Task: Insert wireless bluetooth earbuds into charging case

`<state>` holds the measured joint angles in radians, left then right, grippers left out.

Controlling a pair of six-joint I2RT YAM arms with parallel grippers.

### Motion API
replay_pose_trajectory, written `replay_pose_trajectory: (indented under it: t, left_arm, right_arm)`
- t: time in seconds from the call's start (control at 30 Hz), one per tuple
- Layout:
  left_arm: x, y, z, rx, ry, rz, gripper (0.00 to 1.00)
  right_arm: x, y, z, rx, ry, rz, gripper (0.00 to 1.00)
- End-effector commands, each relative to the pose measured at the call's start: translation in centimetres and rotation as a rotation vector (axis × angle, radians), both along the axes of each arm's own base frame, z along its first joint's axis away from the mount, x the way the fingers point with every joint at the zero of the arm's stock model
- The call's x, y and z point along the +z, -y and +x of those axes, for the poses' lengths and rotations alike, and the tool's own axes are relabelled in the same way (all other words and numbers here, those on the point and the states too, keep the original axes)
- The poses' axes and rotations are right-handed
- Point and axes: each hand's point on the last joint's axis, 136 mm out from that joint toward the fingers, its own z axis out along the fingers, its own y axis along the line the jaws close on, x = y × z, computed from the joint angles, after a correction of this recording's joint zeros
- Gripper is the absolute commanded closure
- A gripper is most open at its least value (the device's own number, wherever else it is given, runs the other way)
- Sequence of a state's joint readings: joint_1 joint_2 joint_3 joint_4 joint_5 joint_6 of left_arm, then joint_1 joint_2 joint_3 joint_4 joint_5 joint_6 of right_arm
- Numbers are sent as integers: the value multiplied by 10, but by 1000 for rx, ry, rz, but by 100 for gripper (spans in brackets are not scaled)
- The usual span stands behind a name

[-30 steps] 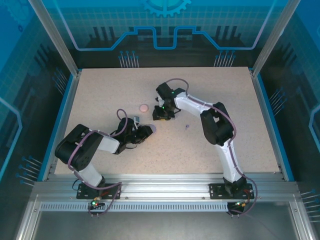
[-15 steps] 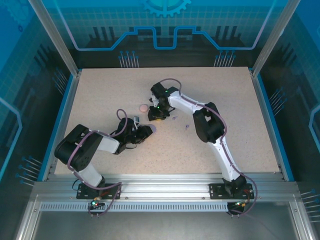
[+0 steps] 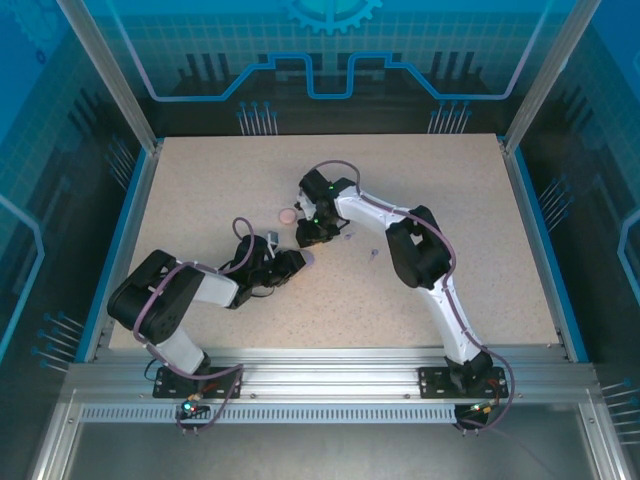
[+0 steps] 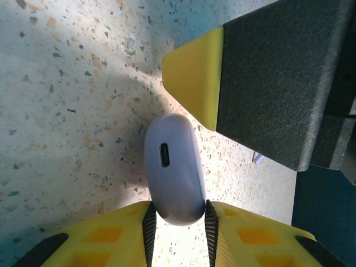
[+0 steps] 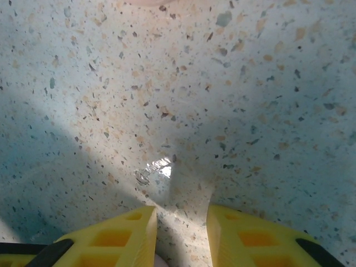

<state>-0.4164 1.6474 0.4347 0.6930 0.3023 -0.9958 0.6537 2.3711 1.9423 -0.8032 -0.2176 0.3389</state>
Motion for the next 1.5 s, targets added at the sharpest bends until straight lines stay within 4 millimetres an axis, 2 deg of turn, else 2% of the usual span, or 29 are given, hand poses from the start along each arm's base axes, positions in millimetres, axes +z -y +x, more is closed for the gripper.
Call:
replay_pose_trajectory:
  t: [0.0,0.3,0.4,0.77,0.93,1.0,1.07,1.2,1.3,1.33,1.37,1.47]
  left_arm:
    - [-1,0,-2,3,1,5,66]
    - [-6,4,1,-9,-5,-3,64]
    - [-5,3,2,-12,5,6,59]
    - [5,10,9,-32,48,-11,61]
    - [7,11,6,-43,53,-26,61]
    - [9,7,3,-31,59,-18,59]
    - [13,2,1,-18,70,-2,54]
    - [27,-8,-2,6,106,36,38]
    - [39,-18,0,24,131,78,16]
    - [44,-24,1,41,142,91,6]
    - [48,-29,2,57,155,101,1]
    - [64,-54,7,159,196,128,1]
  right_arm:
    - [-15,6,-44,46,-133,-59,72]
    - [-12,-1,-51,52,-149,-24,72]
    - [-12,-2,-52,60,-150,-20,74]
    - [-10,-2,-54,61,-154,-14,75]
    - [-9,9,-39,-50,-141,-29,68]
    - [8,11,-28,-106,-109,6,62]
    - [19,15,-19,-151,-85,24,53]
    - [41,24,-8,-207,-35,38,44]
    - [51,31,-6,-235,-18,39,41]
    - [53,34,-6,-246,-13,37,41]
    - [54,36,-6,-254,-11,38,40]
    - [59,45,-10,-281,-4,27,40]
